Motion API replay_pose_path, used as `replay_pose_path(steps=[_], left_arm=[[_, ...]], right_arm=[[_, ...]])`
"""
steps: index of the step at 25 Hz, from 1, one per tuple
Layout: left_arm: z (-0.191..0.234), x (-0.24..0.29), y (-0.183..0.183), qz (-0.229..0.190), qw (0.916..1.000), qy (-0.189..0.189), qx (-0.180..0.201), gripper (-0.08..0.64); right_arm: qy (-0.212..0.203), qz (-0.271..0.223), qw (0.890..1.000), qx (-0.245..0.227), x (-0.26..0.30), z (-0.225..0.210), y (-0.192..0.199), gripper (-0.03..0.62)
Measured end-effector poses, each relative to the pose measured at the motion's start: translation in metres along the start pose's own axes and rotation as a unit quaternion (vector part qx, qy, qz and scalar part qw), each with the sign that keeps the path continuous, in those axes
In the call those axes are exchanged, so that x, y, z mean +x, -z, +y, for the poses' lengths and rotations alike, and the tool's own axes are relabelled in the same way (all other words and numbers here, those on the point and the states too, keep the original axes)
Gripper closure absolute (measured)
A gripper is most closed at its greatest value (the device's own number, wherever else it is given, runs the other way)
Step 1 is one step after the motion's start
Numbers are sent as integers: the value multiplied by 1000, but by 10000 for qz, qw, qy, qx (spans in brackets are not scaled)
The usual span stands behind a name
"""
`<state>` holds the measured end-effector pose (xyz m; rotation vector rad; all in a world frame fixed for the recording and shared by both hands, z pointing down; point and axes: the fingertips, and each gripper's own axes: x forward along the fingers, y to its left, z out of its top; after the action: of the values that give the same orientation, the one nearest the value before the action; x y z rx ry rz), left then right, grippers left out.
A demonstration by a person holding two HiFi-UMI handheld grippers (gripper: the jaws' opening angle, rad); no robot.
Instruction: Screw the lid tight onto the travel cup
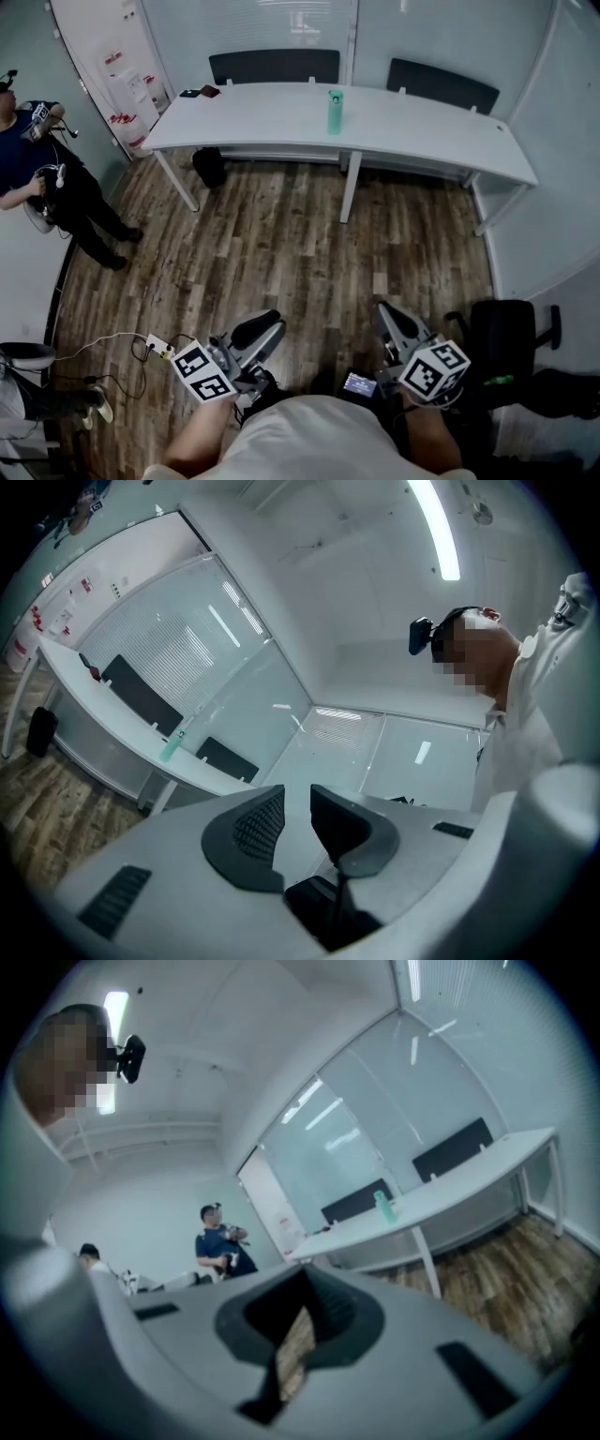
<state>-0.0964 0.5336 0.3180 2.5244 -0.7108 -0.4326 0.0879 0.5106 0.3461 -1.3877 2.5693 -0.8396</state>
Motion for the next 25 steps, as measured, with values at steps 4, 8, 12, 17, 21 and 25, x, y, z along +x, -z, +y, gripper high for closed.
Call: replay_pose_path(steps=[4,8,12,17,21,25], left_arm=[[-1,9,6,11,9999,-101,13,463],[4,13,5,-30,9995,-298,53,463],[12,15,3,-37,9989,-448,89,463],[29,17,-3,27,9988,-480,60,463],[52,28,-12,47,9993,-373,58,463],[79,38,-28,98,9997,-207,18,463]], right_arm=[[-20,54,9999,-151,-3,-11,-3,572],[43,18,9993,-380,-2,-23,-13,572],[33,-6,9997,-251,6,-36,-17,569],[29,19,9998,-185,26,-38,-19,518],[-4,33,9999,-168,50,-42,-24,471],[62,-8,9998,-177,80,-40,-32,471]])
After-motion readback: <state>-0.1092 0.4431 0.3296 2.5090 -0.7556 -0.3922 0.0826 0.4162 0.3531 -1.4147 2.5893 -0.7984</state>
